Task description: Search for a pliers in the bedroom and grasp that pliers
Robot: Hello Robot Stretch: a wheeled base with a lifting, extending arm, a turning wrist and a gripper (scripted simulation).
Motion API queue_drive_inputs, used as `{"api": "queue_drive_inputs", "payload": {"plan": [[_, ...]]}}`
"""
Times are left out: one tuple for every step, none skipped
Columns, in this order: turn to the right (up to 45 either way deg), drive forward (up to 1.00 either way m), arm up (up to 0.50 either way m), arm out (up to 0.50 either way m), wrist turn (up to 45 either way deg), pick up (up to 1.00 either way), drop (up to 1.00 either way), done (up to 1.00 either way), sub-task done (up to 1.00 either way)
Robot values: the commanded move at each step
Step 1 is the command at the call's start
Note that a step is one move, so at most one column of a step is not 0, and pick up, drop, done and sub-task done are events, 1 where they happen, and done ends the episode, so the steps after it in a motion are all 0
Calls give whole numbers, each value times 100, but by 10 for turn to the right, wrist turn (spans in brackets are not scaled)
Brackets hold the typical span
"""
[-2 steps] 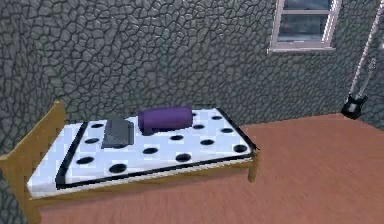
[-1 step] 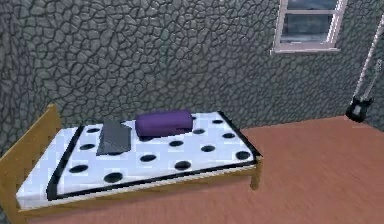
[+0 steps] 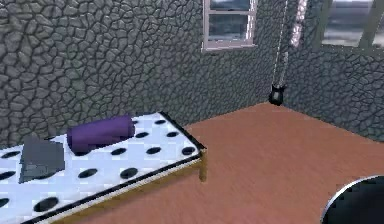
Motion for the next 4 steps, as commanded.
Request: {"api": "queue_drive_inputs", "payload": {"plan": [[0, 100, 0, 0, 0, 0, 0, 0, 0], [180, 0, 0, 0, 0, 0, 0, 0, 0], [0, 5, 0, 0, 0, 0, 0, 0, 0], [360, 0, 0, 0, 0, 0, 0, 0, 0]]}}
